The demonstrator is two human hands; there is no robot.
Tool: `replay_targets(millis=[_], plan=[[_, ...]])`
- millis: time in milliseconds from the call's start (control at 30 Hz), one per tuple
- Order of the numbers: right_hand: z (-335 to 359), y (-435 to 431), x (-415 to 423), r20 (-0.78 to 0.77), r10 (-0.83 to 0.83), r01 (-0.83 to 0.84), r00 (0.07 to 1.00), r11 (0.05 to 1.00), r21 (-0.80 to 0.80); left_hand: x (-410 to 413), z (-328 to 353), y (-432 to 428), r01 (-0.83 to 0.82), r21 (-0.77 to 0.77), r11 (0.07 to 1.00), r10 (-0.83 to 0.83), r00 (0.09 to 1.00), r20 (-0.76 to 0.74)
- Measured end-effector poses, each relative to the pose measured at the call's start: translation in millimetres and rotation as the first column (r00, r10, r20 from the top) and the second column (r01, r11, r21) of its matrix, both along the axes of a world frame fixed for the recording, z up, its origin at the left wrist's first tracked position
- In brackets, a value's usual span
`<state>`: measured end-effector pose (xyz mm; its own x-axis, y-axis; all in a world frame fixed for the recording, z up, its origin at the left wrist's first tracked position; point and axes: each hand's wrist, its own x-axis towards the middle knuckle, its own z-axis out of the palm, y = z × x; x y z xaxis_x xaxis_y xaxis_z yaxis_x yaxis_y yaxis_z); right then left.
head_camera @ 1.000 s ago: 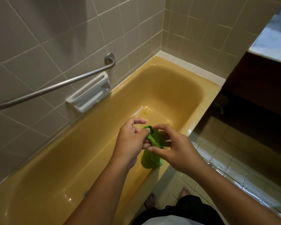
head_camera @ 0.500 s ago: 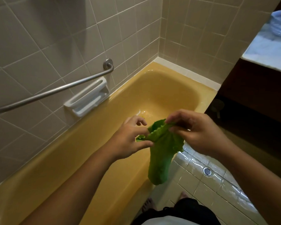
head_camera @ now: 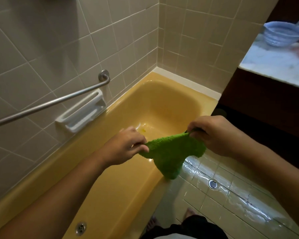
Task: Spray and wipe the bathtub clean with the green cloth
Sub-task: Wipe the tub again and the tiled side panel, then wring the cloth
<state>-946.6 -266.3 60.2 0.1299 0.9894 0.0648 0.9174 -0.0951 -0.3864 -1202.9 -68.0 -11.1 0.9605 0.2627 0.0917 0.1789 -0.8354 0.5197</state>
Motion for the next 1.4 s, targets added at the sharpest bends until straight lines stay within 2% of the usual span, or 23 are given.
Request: replay_targets(millis=[67,133,233,333,433,500,633,700,800,867,900,967,1000,1033,1067,1133,1167,1233,1267,1333,1400], plan=[[-2,-3,5,0.021,-0.001,0.000,1.000,0.999,0.054,-2,1,6,0.030,0.086,0.996,-0.025,0.998,-0.054],[-2,-5,8,0.020,-0.006,0.004,1.000,0.996,0.093,-5,6,8,0.045,0.061,0.997,-0.043,0.999,-0.029],[2,-7,14,0.030,-0.012,0.008,0.999,0.991,0.130,-5,22,3,0.035,-0.117,0.992,-0.023,0.995,0.100],[8,-7,21,-0.002,-0.038,0.038,0.999,0.988,0.148,-3,39,2,0.000,-0.400,0.917,0.051,0.992,0.118],[4,-8,24,-0.014,-0.020,0.021,1.000,0.994,0.103,-1,46,4,-0.060,-0.506,0.860,0.153,0.978,0.144],[-3,-9,26,-0.086,-0.037,0.043,0.996,0.997,0.068,0,48,4,-0.105,-0.526,0.844,0.227,0.958,0.173],[-6,-12,23,-0.322,-0.075,0.083,0.944,0.996,0.011,-1,43,8,-0.123,-0.589,0.799,0.253,0.957,0.143],[0,-9,24,-0.498,-0.089,0.056,0.862,0.995,-0.081,-3,44,12,-0.128,-0.615,0.778,0.248,0.962,0.113],[20,8,35,-0.726,-0.114,-0.091,0.678,0.967,-0.237,-1,62,24,-0.096,-0.694,0.713,0.152,0.988,0.020],[39,24,42,-0.821,-0.118,-0.100,0.558,0.973,-0.208,6,81,36,-0.021,-0.763,0.646,0.105,0.993,0.061],[47,32,44,-0.889,-0.093,-0.049,0.449,0.990,-0.129,12,92,40,0.020,-0.806,0.591,0.165,0.975,0.146],[53,41,39,-0.990,0.025,0.179,0.139,0.983,0.050,21,103,41,0.108,-0.908,0.405,0.400,0.872,0.282],[45,42,35,-0.997,0.075,0.299,0.002,0.952,0.072,24,97,36,0.132,-0.940,0.315,0.474,0.836,0.276],[29,41,30,-0.993,0.075,0.363,-0.088,0.931,0.038,26,83,30,0.121,-0.962,0.246,0.491,0.840,0.231],[6,37,23,-0.992,0.004,0.360,-0.128,0.932,-0.043,28,62,19,0.046,-0.972,0.230,0.479,0.864,0.154],[-44,23,2,-0.971,-0.210,0.245,-0.112,0.941,-0.232,29,15,-11,-0.168,-0.958,0.232,0.451,0.891,-0.048],[-65,17,-7,-0.953,-0.296,0.226,-0.058,0.926,-0.301,30,-7,-22,-0.270,-0.939,0.213,0.474,0.869,-0.142],[-92,10,-15,-0.902,-0.430,0.320,0.052,0.862,-0.392,34,-35,-35,-0.390,-0.910,0.138,0.560,0.789,-0.253],[-97,8,-18,-0.876,-0.477,0.372,0.077,0.828,-0.418,35,-41,-35,-0.439,-0.893,0.094,0.610,0.735,-0.297],[-100,5,-20,-0.858,-0.510,0.436,0.057,0.786,-0.439,33,-41,-35,-0.463,-0.886,0.006,0.667,0.663,-0.341],[-104,-1,-20,-0.857,-0.515,0.470,0.017,0.761,-0.447,25,-38,-35,-0.377,-0.925,-0.039,0.654,0.691,-0.309]])
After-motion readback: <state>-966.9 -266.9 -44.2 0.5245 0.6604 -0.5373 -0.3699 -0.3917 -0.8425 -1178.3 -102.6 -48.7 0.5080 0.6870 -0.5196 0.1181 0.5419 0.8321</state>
